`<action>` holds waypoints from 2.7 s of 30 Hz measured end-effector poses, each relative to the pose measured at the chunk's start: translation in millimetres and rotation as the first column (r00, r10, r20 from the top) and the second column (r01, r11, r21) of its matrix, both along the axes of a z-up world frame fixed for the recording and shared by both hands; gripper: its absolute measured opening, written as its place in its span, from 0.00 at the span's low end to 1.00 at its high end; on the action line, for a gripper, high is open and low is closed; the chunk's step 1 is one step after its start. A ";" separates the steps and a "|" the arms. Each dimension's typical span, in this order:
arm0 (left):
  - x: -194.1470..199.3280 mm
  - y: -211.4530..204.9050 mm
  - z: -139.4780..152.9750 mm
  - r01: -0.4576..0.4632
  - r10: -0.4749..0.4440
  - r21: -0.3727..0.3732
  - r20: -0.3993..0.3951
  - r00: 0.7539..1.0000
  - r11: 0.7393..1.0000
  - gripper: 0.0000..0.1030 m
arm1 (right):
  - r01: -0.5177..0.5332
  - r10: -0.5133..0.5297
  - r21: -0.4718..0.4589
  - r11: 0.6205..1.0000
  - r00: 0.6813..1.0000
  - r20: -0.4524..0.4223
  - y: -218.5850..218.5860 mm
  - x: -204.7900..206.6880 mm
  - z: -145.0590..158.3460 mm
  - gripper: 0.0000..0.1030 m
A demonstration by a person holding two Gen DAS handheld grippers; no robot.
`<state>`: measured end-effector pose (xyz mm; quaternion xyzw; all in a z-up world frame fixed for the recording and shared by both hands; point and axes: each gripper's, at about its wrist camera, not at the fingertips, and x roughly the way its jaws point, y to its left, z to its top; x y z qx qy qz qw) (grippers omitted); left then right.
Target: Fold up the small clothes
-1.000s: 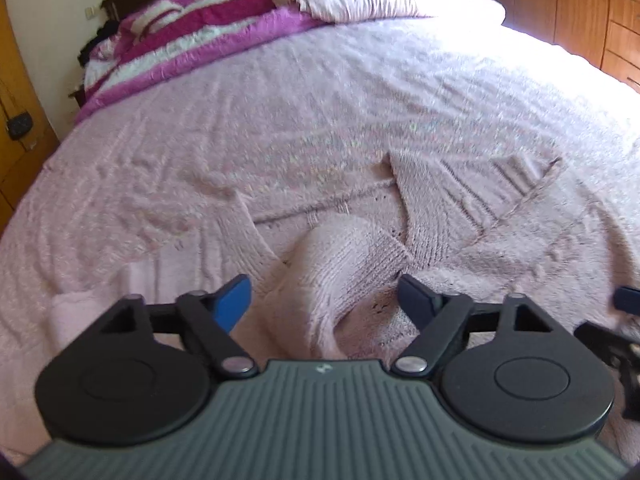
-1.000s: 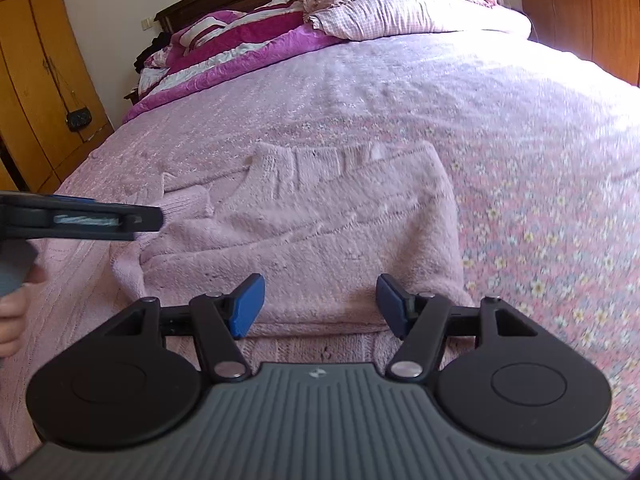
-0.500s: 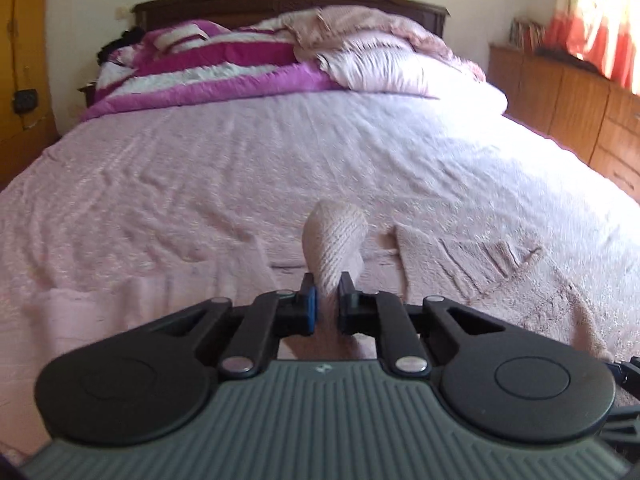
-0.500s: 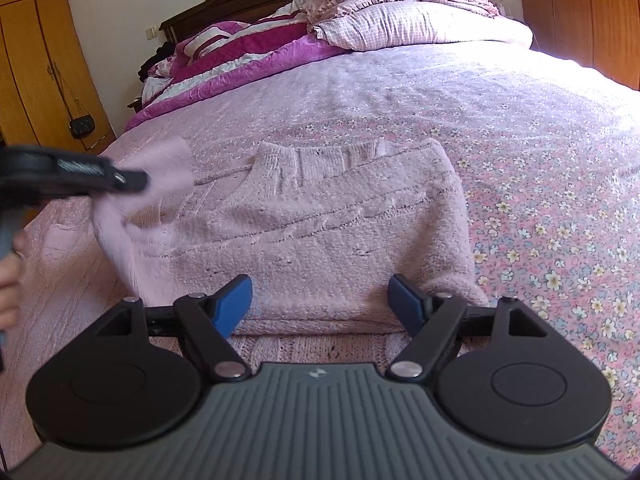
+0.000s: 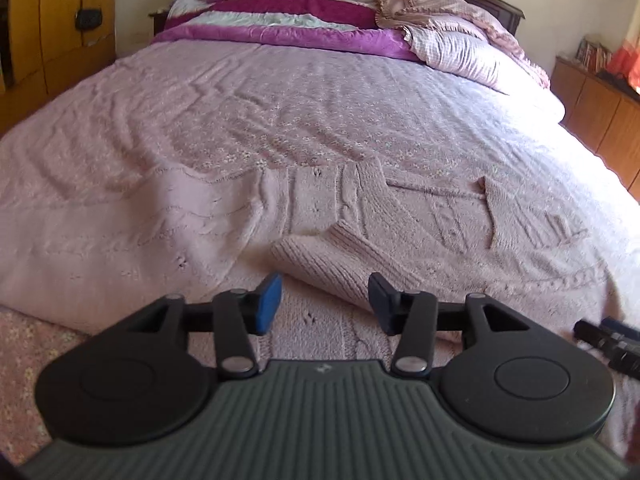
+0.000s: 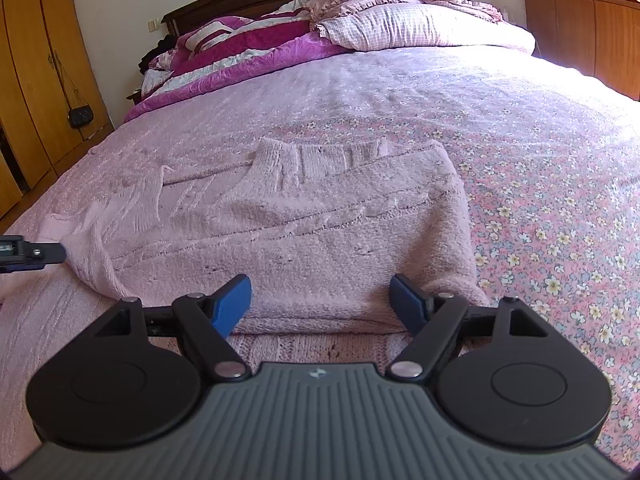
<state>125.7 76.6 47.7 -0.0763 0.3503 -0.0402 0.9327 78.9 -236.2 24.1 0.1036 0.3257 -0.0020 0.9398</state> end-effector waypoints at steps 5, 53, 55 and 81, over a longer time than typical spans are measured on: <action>27.2 2.1 7.5 -0.041 0.039 -0.073 -0.039 0.999 0.996 0.49 | 0.006 -0.006 -0.001 1.000 1.000 0.000 1.8 -0.6 1.1 0.80; 26.3 16.4 -22.2 0.007 -0.005 0.024 -0.091 0.996 1.000 0.48 | 0.067 -0.068 0.071 0.995 0.998 0.001 -53.2 -19.5 24.7 0.81; 26.8 11.1 -24.6 0.029 -0.026 0.037 -0.084 0.996 0.999 0.46 | 0.065 -0.065 0.043 0.997 0.998 -0.007 -56.3 -22.8 21.9 0.81; 64.2 -0.2 -22.5 0.058 -0.054 0.133 -0.039 0.998 0.989 0.14 | 0.023 -0.023 0.002 1.000 0.999 0.023 -48.1 27.8 18.2 0.64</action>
